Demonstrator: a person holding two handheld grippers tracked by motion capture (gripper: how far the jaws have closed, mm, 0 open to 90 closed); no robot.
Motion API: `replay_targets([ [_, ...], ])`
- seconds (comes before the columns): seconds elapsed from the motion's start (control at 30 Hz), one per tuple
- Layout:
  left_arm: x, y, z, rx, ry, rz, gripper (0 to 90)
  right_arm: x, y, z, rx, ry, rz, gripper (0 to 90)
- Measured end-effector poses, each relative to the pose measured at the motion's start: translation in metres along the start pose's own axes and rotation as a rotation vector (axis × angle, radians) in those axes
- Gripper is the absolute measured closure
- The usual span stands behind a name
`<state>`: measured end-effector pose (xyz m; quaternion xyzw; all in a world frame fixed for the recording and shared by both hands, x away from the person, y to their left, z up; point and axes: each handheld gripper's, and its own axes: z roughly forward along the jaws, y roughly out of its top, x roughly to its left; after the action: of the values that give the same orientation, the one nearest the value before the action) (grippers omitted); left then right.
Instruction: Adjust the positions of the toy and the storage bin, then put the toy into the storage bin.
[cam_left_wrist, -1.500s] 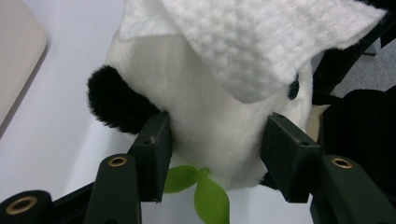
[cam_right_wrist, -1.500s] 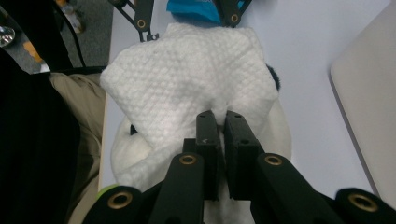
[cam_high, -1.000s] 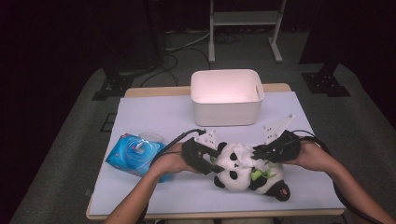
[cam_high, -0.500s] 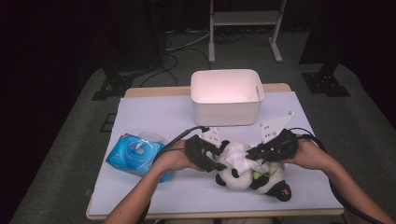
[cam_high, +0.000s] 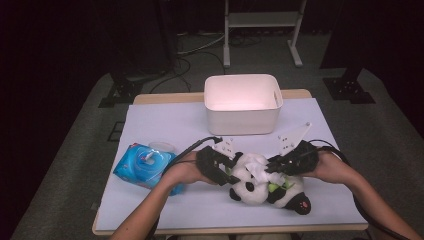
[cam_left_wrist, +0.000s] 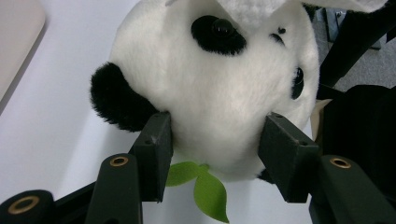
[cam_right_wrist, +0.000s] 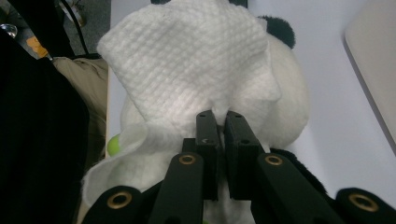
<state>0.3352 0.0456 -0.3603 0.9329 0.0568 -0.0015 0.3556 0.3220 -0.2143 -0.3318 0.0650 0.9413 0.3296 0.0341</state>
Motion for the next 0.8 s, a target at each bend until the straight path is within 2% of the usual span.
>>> replay_targets([
  [0.13, 0.001, 0.0, 0.0, -0.001, -0.004, -0.004, 46.3, 0.0, -0.001, -0.001, -0.003, -0.001, 0.011, 84.0],
  [0.3, 0.001, 0.001, 0.0, 0.004, -0.002, -0.006, 46.6, 0.002, 0.002, -0.002, -0.02, -0.004, -0.001, 84.0],
  [0.5, 0.002, 0.004, 0.001, 0.007, 0.003, -0.008, 46.9, 0.008, 0.021, 0.001, -0.043, 0.014, -0.042, 84.0],
  [0.6, 0.002, 0.002, 0.002, 0.025, 0.007, -0.015, 47.1, 0.01, 0.029, 0.007, -0.024, 0.021, -0.062, 84.0],
  [0.73, 0.004, -0.006, 0.001, 0.0, 0.001, -0.042, 48.4, 0.008, 0.023, 0.007, -0.008, 0.019, -0.051, 84.1],
  [0.8, 0.004, -0.009, 0.002, 0.004, 0.001, -0.049, 48.3, 0.007, 0.016, 0.006, 0.01, 0.013, -0.031, 84.1],
])
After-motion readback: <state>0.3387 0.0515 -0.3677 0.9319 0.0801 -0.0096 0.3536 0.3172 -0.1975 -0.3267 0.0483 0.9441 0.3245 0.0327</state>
